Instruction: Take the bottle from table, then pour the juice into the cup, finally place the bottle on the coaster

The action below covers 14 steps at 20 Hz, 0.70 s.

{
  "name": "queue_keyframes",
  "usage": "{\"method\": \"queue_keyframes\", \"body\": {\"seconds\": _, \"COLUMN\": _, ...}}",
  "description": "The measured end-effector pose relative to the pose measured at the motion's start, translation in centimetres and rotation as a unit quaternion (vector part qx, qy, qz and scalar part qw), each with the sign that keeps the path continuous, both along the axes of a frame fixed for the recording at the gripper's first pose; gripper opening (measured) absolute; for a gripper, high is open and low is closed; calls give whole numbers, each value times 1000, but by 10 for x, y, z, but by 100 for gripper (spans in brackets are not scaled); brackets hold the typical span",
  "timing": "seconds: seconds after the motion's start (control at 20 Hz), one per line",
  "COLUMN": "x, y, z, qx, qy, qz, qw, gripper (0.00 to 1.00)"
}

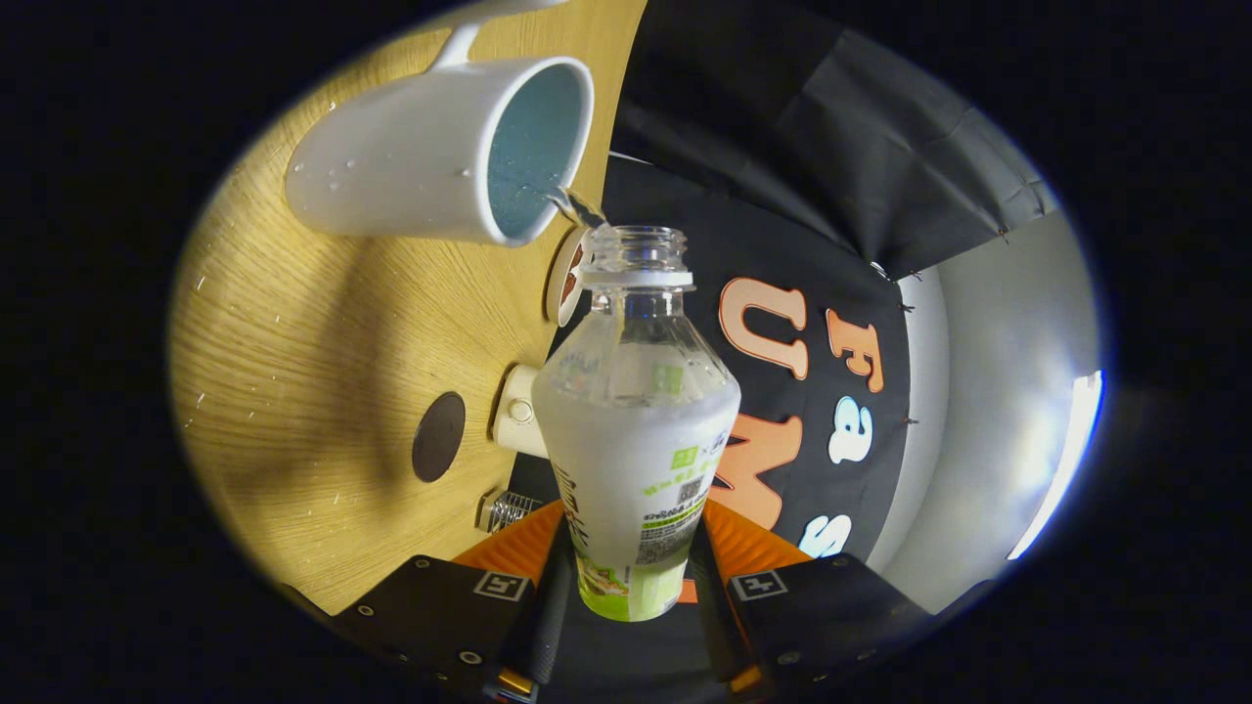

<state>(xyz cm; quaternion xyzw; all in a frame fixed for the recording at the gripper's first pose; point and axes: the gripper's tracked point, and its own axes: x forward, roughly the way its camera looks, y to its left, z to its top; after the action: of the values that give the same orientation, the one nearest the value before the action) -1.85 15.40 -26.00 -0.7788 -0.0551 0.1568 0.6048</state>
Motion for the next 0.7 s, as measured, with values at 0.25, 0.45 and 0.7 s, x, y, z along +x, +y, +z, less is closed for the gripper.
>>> {"method": "queue_keyframes", "body": {"seconds": 0.25, "x": 0, "y": 4, "z": 4, "qx": -13, "qy": -6, "qz": 12, "qw": 1000, "gripper": 60}}
{"method": "queue_keyframes", "body": {"seconds": 0.45, "x": 1, "y": 6, "z": 7, "qx": -24, "qy": -11, "qz": 16, "qw": 1000, "gripper": 60}}
{"method": "queue_keyframes", "body": {"seconds": 0.7, "x": 1, "y": 9, "z": 11, "qx": -38, "qy": -19, "qz": 26, "qw": 999, "gripper": 60}}
